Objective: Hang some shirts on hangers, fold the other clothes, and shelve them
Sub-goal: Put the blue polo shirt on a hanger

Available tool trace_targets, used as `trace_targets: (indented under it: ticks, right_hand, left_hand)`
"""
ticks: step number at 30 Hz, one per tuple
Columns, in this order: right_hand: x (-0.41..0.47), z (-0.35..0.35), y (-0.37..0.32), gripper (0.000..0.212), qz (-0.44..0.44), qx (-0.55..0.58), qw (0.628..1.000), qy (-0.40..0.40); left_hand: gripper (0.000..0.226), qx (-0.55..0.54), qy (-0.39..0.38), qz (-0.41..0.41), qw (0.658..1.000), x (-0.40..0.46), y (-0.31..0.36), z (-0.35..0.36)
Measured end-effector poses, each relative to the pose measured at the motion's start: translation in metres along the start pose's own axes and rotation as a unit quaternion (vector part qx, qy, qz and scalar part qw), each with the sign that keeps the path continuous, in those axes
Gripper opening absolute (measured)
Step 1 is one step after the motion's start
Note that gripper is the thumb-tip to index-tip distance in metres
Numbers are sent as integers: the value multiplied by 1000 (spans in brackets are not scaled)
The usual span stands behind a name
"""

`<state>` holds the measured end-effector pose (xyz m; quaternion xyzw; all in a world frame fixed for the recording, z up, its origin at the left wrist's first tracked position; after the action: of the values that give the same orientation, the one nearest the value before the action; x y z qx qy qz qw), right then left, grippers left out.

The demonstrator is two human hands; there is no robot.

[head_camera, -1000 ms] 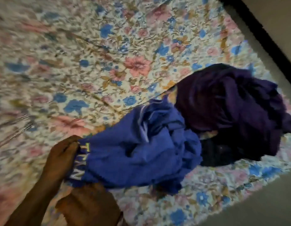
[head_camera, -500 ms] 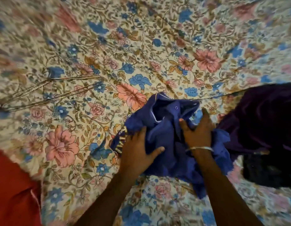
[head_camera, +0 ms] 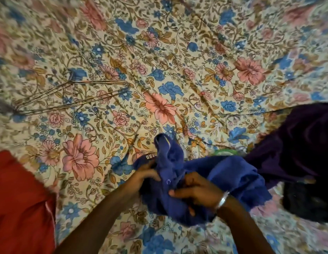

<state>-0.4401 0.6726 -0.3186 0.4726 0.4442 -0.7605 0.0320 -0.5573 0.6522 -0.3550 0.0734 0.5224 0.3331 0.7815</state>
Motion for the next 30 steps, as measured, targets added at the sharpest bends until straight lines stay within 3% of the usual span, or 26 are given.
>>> trace_targets:
  ticks: [3, 5, 8, 10, 11, 12, 15, 18, 20, 21, 24, 25, 27, 29, 30]
  right_hand:
    - [-25, 11, -16, 38, 8, 2, 991, -137]
    - [-32, -4, -36, 30, 4, -12, 990, -138]
    - [-28, -69, -90, 32, -47, -96, 994, 24]
    - [-20, -132, -137, 22, -100, -158, 955, 231]
    - [-18, -163, -160, 12, -141, -159, 918, 335]
    - [-16, -182, -181, 5, -184, -141, 885, 405]
    - [8, -199, -203, 40, -246, -107, 841, 470]
    - [19, -176, -160, 34, -209, -145, 832, 493]
    - [18, -150, -98, 53, -149, -170, 844, 486]
    - [16, -143, -58, 68, -99, -187, 847, 488]
    - [-18, -125, 54, 92, 80, -258, 809, 522]
    - [-29, -118, 81, 85, 108, -257, 806, 521]
    - [-48, -103, 105, 51, 122, -229, 812, 522]
    - [-54, -81, 90, 26, 65, -254, 804, 534]
    - [-51, -65, 73, 23, 8, -287, 801, 526]
  left_hand:
    - [58, 137, -102, -35, 985, -37, 0, -7]
    - [58, 207, -89, 14, 974, -49, 30, -18]
    - [51, 274, 105, 170, 941, -47, 124, -44]
    - [18, 303, 257, 275, 875, -46, 197, -58]
    - [15, 302, 311, 320, 842, -47, 230, -63]
    - [27, 295, 334, 358, 820, -46, 259, -60]
    - [74, 366, 312, 422, 768, -33, 289, -24]
    - [61, 431, 280, 453, 729, -22, 235, 24]
    - [47, 465, 252, 405, 746, -10, 163, 44]
    - [40, 472, 225, 360, 773, -2, 120, 51]
    - [31, 466, 149, 201, 848, 17, 2, 58]
    - [36, 446, 139, 163, 869, 19, -23, 58]
    - [40, 373, 147, 120, 908, 17, -52, 58]
    - [38, 272, 178, 108, 939, 12, -55, 54]
    - [38, 226, 185, 105, 951, 10, -52, 51]
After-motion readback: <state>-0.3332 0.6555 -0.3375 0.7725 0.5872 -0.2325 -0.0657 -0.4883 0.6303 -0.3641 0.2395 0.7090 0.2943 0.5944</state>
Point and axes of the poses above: each hand's wrist, its own x-axis towards the middle knuckle, its own z-axis out of the palm, y = z × x, the point moved 9 cm from there along x, towards the middle knuckle, and after that the axes turned 3 degrees about y, right-handed, at the moved point
